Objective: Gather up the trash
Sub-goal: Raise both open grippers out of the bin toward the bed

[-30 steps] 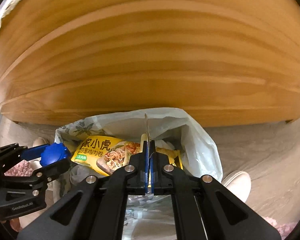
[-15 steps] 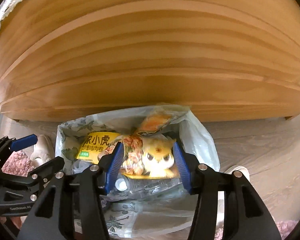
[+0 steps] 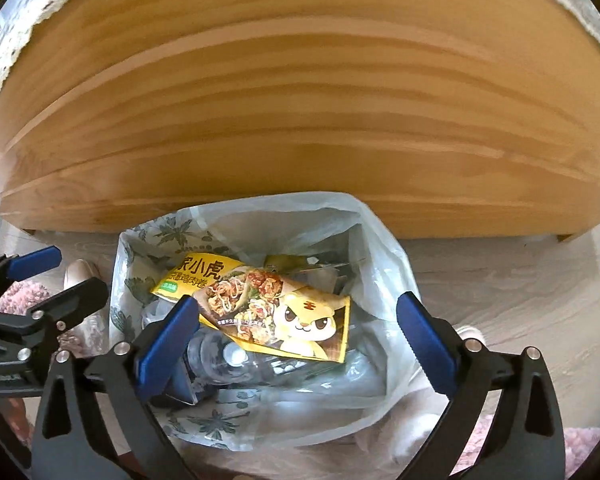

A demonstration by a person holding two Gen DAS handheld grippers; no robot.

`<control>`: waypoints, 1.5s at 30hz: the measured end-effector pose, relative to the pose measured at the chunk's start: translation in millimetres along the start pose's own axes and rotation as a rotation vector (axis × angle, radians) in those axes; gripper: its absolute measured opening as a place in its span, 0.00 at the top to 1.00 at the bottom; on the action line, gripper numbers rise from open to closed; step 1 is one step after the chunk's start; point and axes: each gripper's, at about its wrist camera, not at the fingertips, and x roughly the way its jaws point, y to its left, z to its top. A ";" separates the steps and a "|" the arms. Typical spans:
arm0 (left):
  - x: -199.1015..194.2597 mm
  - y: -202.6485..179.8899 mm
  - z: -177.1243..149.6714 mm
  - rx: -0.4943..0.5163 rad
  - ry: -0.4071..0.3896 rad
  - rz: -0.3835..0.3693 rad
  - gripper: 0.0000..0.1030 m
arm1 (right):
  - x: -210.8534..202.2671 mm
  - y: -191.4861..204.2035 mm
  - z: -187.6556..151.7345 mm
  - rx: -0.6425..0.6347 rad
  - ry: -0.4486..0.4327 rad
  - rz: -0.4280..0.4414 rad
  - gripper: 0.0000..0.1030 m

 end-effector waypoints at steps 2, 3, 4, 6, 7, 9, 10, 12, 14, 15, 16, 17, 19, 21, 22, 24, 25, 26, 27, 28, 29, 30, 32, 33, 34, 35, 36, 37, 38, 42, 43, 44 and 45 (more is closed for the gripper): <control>-4.5 -3.6 -1.8 0.008 -0.016 0.003 0.07 | -3.6 0.4 -1.9 0.000 -0.016 -0.005 0.08; -6.3 -4.6 -2.2 0.011 -0.024 0.008 0.07 | -5.3 0.2 -2.6 0.002 -0.018 -0.007 0.08; -8.6 -4.9 -2.2 0.013 -0.032 0.012 0.07 | -8.1 -1.1 -2.8 0.002 -0.018 -0.008 0.08; -11.4 -4.6 -1.9 0.012 -0.037 0.013 0.07 | -10.4 -0.8 -3.9 -0.001 -0.021 -0.013 0.08; -13.5 -4.0 -1.3 0.010 -0.040 0.012 0.07 | -11.2 -0.3 -4.1 -0.003 -0.023 -0.016 0.08; -17.5 -3.0 -0.4 0.007 -0.049 0.009 0.07 | -11.2 0.5 -3.9 -0.005 -0.026 -0.018 0.08; -15.9 -2.4 -0.3 0.007 -0.054 0.009 0.07 | -12.5 0.7 -3.7 -0.005 -0.028 -0.019 0.08; -19.5 -2.0 0.0 0.009 -0.062 0.009 0.07 | -15.6 0.3 -4.0 -0.005 -0.036 -0.023 0.08; -23.9 -2.7 -1.0 0.009 -0.070 0.011 0.07 | -18.2 -0.2 -4.8 -0.003 -0.045 -0.025 0.08; -26.5 -2.4 -1.0 0.007 -0.075 0.009 0.07 | -19.6 -0.6 -5.6 -0.001 -0.049 -0.025 0.08; -28.6 -3.4 -1.4 0.007 -0.077 0.007 0.07 | -20.3 -0.7 -5.8 0.000 -0.052 -0.023 0.08; -30.4 -3.5 -1.5 0.007 -0.079 0.005 0.07 | -21.4 -0.8 -6.1 0.001 -0.056 -0.019 0.08; -31.6 -3.5 -1.5 0.012 -0.083 0.008 0.07 | -23.4 0.0 -6.1 -0.005 -0.063 -0.019 0.08; -33.3 -4.5 -1.1 0.027 -0.094 0.026 0.07 | -26.3 1.6 -6.0 -0.019 -0.070 -0.029 0.08; -34.4 -4.6 -0.6 0.032 -0.100 0.031 0.07 | -28.1 2.9 -6.1 -0.026 -0.077 -0.033 0.08; -37.4 -5.3 -0.4 0.041 -0.112 0.037 0.07 | -31.4 4.0 -5.8 -0.034 -0.086 -0.030 0.08; -39.8 -5.9 -0.3 0.045 -0.120 0.036 0.07 | -33.0 4.9 -5.9 -0.039 -0.091 -0.027 0.08; -42.4 -6.4 -0.2 0.048 -0.127 0.036 0.07 | -35.4 6.0 -6.2 -0.045 -0.097 -0.024 0.08; -45.3 -6.9 0.0 0.052 -0.131 0.033 0.07 | -38.8 7.2 -6.7 -0.048 -0.105 -0.023 0.08; -47.5 -7.9 -0.2 0.056 -0.134 0.028 0.07 | -40.8 7.7 -6.9 -0.050 -0.111 -0.022 0.08; -51.4 -9.0 -0.1 0.062 -0.141 0.025 0.07 | -44.0 8.1 -7.0 -0.052 -0.121 -0.024 0.08; -53.8 -9.5 -0.3 0.065 -0.148 0.023 0.07 | -46.1 8.6 -6.9 -0.054 -0.128 -0.025 0.08; -62.5 -10.8 -0.3 0.072 -0.175 0.022 0.07 | -51.0 8.6 -6.0 -0.056 -0.143 -0.027 0.08; -68.0 -10.9 -0.3 0.071 -0.191 0.019 0.07 | -52.4 8.5 -5.5 -0.056 -0.149 -0.028 0.08; -71.2 -10.9 -0.1 0.070 -0.202 0.011 0.07 | -54.5 8.4 -5.3 -0.057 -0.156 -0.029 0.08; -75.5 -10.7 0.1 0.067 -0.215 0.001 0.07 | -57.3 7.9 -5.4 -0.056 -0.165 -0.029 0.08; -80.1 -10.6 0.3 0.065 -0.232 -0.005 0.07 | -59.2 7.4 -5.0 -0.056 -0.171 -0.025 0.08; -83.2 -10.7 0.6 0.065 -0.244 -0.006 0.07 | -60.8 7.5 -4.8 -0.056 -0.176 -0.019 0.08; -87.0 -10.4 0.7 0.066 -0.260 -0.006 0.07 | -62.7 7.6 -4.5 -0.058 -0.180 -0.016 0.08; -100.1 -9.8 2.1 0.072 -0.312 -0.006 0.07 | -71.2 9.4 -3.6 -0.073 -0.210 -0.018 0.08; -104.3 -9.4 2.6 0.072 -0.326 -0.011 0.07 | -73.5 10.0 -3.2 -0.077 -0.219 -0.019 0.08; -107.7 -9.1 3.1 0.072 -0.338 -0.013 0.07 | -77.1 10.9 -2.7 -0.084 -0.232 -0.023 0.08; -111.9 -9.3 3.7 0.075 -0.352 -0.012 0.07 | -79.5 11.7 -2.4 -0.089 -0.241 -0.026 0.08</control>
